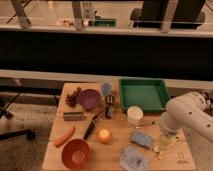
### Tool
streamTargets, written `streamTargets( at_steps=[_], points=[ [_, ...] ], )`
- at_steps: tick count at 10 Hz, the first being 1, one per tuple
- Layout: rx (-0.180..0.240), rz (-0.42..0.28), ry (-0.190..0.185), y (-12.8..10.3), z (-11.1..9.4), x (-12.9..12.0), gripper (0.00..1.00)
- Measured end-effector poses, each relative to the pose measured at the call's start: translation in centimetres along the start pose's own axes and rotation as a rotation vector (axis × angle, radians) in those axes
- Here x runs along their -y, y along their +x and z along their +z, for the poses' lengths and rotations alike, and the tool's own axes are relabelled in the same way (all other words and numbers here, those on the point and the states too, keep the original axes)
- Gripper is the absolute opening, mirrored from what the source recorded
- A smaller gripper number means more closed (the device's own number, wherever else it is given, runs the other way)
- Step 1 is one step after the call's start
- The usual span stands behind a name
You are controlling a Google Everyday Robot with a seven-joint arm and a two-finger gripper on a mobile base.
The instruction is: Place eraser in metal cup
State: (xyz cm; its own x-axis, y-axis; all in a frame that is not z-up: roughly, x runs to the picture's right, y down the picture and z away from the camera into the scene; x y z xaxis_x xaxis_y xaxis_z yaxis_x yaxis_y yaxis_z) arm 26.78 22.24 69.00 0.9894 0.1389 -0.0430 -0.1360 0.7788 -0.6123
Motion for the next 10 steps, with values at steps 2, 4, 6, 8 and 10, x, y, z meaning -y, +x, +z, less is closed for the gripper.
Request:
streamTargets(
  at_steps=[2, 4, 6, 8, 10],
  points=[
    [0.003, 0.001, -0.010, -0.6, 1.5, -0.6, 0.80],
    [0.016, 0.002, -0.024, -1.1, 2.8, -1.0, 0.80],
    [0.049, 0.007, -0.034, -1.6, 3.8, -1.3, 0.80],
    [0.088, 0.018, -0.045, -1.9, 4.9, -1.4, 0.80],
    [0.122, 0.040, -0.058, -2.1, 6.3, -1.4, 0.80]
  ],
)
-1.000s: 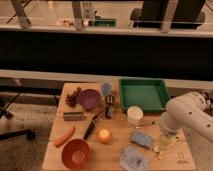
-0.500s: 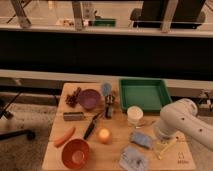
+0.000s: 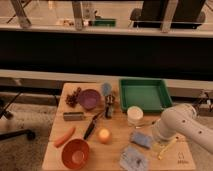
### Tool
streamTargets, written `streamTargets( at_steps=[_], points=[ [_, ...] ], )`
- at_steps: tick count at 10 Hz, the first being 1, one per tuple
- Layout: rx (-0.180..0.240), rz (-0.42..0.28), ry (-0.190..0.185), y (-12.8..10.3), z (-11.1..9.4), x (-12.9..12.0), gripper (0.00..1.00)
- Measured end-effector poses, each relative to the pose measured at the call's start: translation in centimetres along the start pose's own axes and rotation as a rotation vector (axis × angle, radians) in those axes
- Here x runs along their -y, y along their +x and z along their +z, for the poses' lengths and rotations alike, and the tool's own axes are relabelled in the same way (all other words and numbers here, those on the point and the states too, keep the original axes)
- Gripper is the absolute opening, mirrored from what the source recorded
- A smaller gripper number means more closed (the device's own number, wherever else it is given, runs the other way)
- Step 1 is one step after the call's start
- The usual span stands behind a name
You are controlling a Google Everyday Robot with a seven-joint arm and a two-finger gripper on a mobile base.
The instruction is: Place eraser in metal cup
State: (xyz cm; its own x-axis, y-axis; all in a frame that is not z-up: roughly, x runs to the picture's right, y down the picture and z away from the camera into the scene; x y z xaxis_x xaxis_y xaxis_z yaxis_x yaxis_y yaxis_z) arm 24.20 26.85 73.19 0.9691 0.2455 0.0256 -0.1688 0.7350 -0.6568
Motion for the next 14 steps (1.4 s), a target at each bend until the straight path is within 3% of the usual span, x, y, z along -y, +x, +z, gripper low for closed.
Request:
streamTargets(
  at_steps=[4, 7, 14],
  points=[
    [0.024, 0.025, -0.005, -0.4, 1.7, 0.4, 0.80],
    [0.027, 0.062, 0.024, -0.8, 2.6, 1.1, 0.80],
    [-0.008, 0.081, 0.070, -1.7, 4.2, 0.8, 0.80]
  ],
)
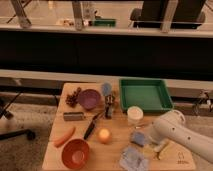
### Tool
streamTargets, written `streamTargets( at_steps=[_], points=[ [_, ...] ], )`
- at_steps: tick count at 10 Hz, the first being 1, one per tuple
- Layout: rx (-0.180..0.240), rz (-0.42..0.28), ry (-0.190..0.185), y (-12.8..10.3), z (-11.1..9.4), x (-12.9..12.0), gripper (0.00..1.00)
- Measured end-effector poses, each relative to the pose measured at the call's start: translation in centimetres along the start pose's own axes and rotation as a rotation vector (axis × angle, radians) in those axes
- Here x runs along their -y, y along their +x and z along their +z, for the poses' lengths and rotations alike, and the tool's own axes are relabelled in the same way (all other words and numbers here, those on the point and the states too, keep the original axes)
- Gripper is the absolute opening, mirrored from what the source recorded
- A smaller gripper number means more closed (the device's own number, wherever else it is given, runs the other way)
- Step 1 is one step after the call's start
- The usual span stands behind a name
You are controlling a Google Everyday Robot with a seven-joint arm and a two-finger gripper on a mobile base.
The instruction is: Place eraser in metal cup
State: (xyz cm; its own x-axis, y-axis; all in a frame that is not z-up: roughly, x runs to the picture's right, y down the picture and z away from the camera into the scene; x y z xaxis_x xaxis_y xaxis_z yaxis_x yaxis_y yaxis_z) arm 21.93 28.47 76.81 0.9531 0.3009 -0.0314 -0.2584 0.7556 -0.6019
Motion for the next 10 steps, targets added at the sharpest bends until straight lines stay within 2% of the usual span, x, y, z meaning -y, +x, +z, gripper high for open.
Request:
streamTargets(
  at_steps=[6, 7, 8, 9, 10],
  points=[
    [-0.020, -0.030, 0.002, -0.8, 1.1, -0.1, 0.80],
    [-0.027, -0.036, 0.003, -0.8, 1.3, -0.2, 0.77],
    [-0.032, -0.043, 0.006, -0.8, 1.4, -0.2, 0.71],
    [-0.037, -0.055, 0.008, -1.0, 1.5, -0.2, 0.59],
    [-0.037, -0.058, 0.009, -1.1, 1.6, -0.2, 0.51]
  ],
)
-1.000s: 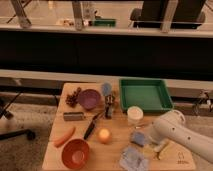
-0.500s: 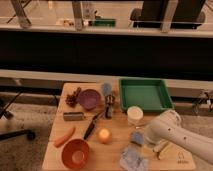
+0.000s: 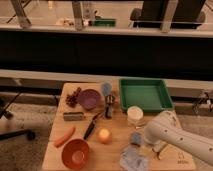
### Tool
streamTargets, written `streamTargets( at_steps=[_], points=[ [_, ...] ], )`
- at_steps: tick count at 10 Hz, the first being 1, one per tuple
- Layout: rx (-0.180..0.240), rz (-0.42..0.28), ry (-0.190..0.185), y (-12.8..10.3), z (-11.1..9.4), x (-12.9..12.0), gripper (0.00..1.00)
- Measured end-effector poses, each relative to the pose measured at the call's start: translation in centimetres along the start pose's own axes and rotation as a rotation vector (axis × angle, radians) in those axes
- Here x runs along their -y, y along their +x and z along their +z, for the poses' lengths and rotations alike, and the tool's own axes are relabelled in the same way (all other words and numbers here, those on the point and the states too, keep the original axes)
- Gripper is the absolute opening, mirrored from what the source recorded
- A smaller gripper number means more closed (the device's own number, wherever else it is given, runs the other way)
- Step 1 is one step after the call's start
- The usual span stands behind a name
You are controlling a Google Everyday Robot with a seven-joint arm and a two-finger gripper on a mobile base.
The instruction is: Place eraser in metal cup
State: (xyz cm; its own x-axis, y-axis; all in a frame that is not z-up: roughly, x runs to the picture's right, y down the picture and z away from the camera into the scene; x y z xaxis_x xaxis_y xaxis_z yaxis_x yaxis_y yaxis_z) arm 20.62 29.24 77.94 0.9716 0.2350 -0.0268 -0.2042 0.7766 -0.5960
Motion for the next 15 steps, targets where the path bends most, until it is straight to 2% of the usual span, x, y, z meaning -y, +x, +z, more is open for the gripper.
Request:
streamTargets(
  at_steps=[5, 8, 11, 15],
  points=[
    [0.010, -0.013, -0.004, -0.2, -0.2, -0.2, 0.03],
    [0.017, -0.025, -0.015, -0.5, -1.0, -0.3, 0.00],
    [0.023, -0.036, -0.018, -1.1, -2.8, -0.2, 0.00],
    [0.072, -0.048, -0.004, -2.0, -5.8, 0.7, 0.00]
  ],
)
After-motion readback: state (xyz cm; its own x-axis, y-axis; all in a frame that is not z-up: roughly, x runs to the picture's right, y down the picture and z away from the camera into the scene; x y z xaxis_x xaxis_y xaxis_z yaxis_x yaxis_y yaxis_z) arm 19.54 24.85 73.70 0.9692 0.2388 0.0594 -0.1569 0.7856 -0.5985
